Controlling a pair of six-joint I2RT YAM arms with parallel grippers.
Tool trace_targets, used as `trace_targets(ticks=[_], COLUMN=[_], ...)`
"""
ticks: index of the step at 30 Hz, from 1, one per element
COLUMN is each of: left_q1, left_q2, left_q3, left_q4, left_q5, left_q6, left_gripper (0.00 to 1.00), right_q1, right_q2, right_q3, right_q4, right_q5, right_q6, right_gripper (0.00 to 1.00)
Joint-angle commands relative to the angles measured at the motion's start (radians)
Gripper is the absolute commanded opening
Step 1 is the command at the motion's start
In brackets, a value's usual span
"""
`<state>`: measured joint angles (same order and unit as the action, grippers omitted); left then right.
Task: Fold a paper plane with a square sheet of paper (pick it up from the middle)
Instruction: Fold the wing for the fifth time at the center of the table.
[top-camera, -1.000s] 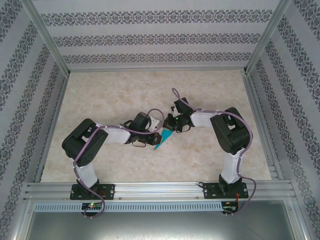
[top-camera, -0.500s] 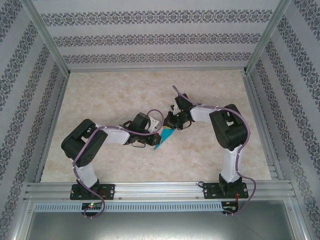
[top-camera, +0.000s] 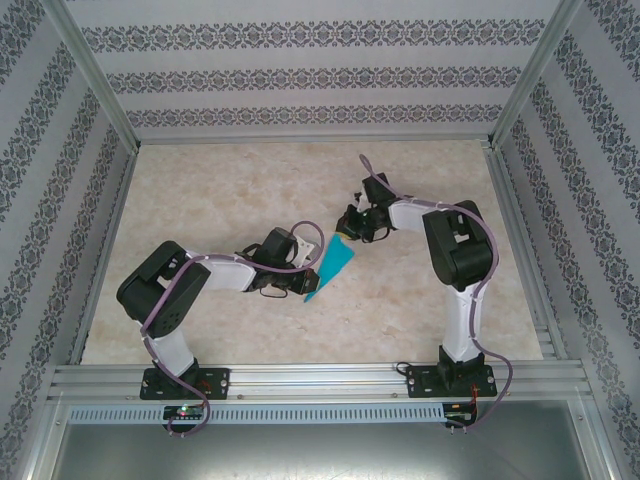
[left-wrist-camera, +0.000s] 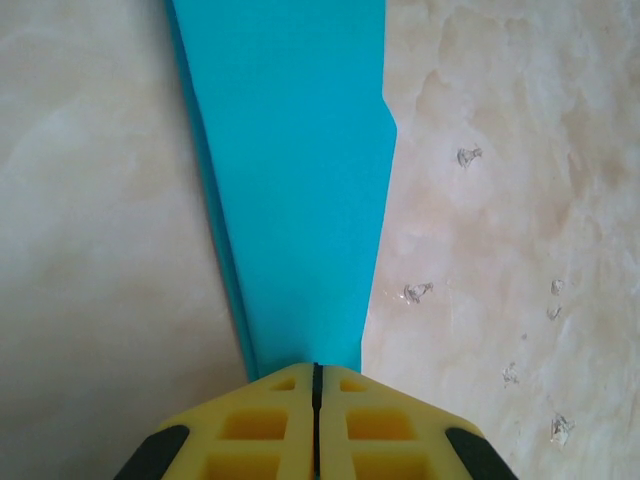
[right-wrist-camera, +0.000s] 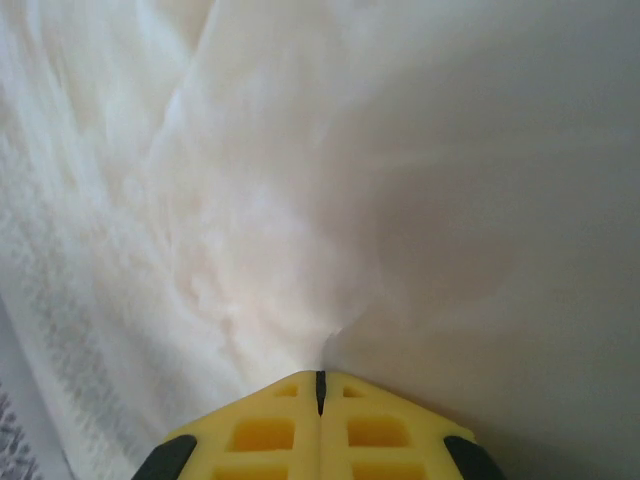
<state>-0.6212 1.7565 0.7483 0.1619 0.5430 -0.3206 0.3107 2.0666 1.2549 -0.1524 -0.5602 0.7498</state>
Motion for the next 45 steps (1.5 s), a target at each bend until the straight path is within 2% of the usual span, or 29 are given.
trace_targets(ticks=[1,9,14,19,25,30,37,45], left_q1=[0.005,0.003,0.003,0.003,0.003,-0.005,-0.061,-0.104], left_q2=[0.067,0.090,0.096,0.087,0.063,0.044,-0.026,-0.105], left_q3=[-0.063,-0.032,-0.011,-0.005,-0.017,-0.027,-0.063,-0.124], left_q4=[-0.292,-0.291,-0.300,-0.306,-0.309,-0.308,-0.331,-0.366], left_q5=[-0.053,-0.048,-0.040,-0.041,-0.050,-0.054,-0.097,-0.150], left_q6=[0.011,0.011,0.017,0.017,0.012,-0.006,-0.046,-0.077], left_gripper=[0.09,0.09,0.09,0.09,0.09,0.09,0.09,0.09], right_q1=[-0.033,-0.009,0.093,0.171,0.201,0.200,0.180,0.151], right_q2=[-0.046,-0.296,-0.347,-0.293,-0.230,-0.198,-0.157,-0.133], right_q3=[0.005,-0.226,-0.367,-0.405,-0.434,-0.458,-0.473,-0.482], right_q4=[0.043,0.120,0.243,0.327,0.358,0.329,0.284,0.267], right_q5=[0.092,0.030,-0.007,-0.001,0.018,0.074,0.154,0.187], right_q6=[-0.032,0.030,0.139,0.194,0.196,0.163,0.114,0.079], right_gripper=[0.00,0.00,0.00,0.00,0.00,0.00,0.00,0.00])
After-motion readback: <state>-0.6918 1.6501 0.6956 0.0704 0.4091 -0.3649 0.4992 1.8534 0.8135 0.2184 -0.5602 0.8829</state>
